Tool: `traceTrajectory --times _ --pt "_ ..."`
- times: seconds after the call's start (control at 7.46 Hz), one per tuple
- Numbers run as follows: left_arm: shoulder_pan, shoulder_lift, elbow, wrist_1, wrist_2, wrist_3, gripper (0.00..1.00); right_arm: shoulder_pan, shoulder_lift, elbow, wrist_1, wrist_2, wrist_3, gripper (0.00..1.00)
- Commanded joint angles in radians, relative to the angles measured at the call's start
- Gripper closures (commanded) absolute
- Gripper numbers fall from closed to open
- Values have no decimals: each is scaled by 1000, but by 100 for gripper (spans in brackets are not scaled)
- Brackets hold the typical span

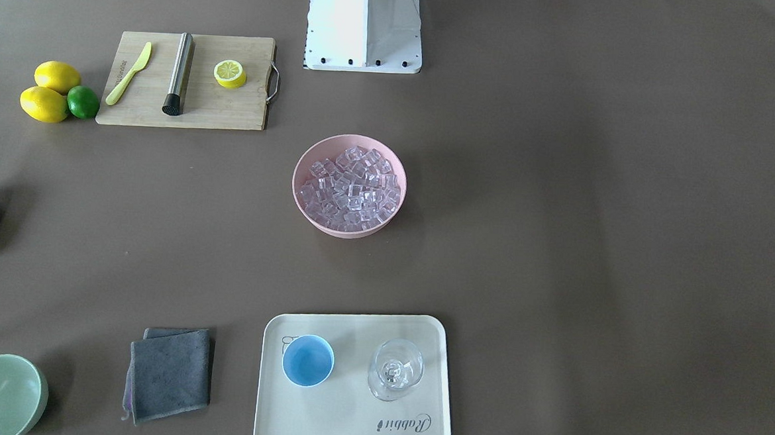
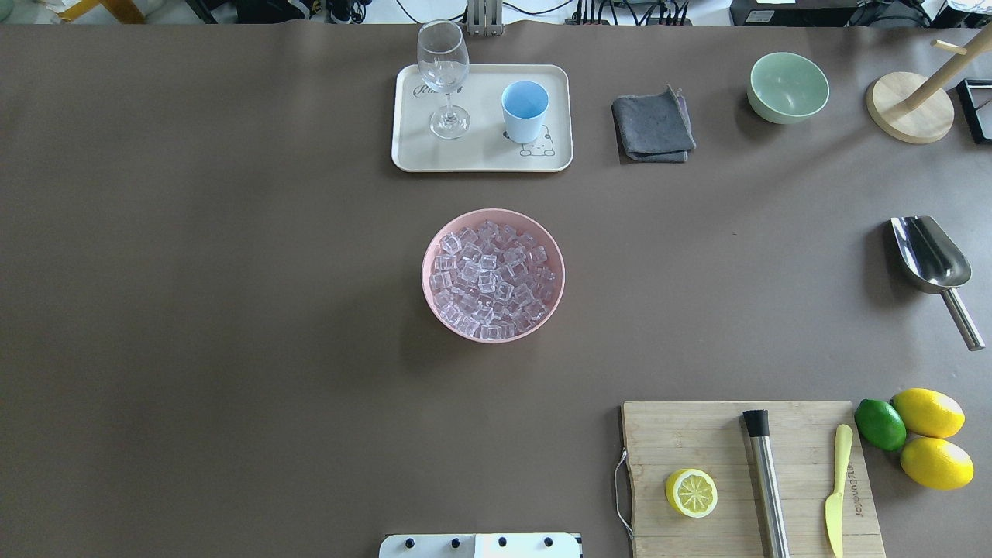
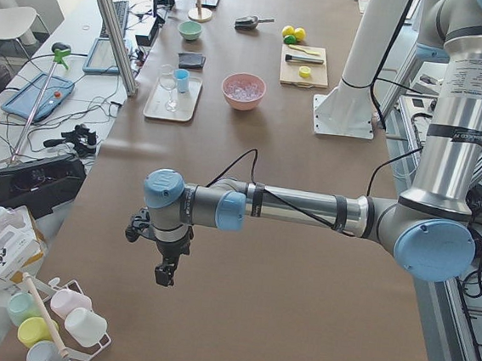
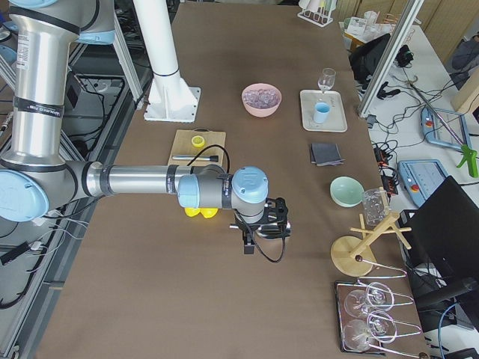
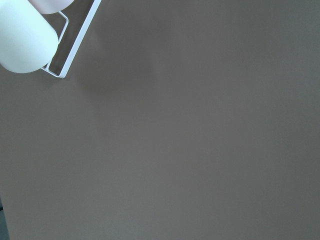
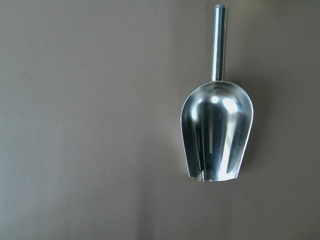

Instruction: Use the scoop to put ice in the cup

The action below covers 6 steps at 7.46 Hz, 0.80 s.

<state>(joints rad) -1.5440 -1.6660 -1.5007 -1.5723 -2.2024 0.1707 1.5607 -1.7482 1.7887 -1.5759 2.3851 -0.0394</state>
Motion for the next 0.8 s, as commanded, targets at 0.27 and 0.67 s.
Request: traceTrajectory --times 0.27,0.67 --pt "1 6 0 2 0 1 1 1 -7 -2 4 -1 -4 1" --pt "77 -8 -114 0 -60 0 1 1 -4 -12 4 5 15 1"
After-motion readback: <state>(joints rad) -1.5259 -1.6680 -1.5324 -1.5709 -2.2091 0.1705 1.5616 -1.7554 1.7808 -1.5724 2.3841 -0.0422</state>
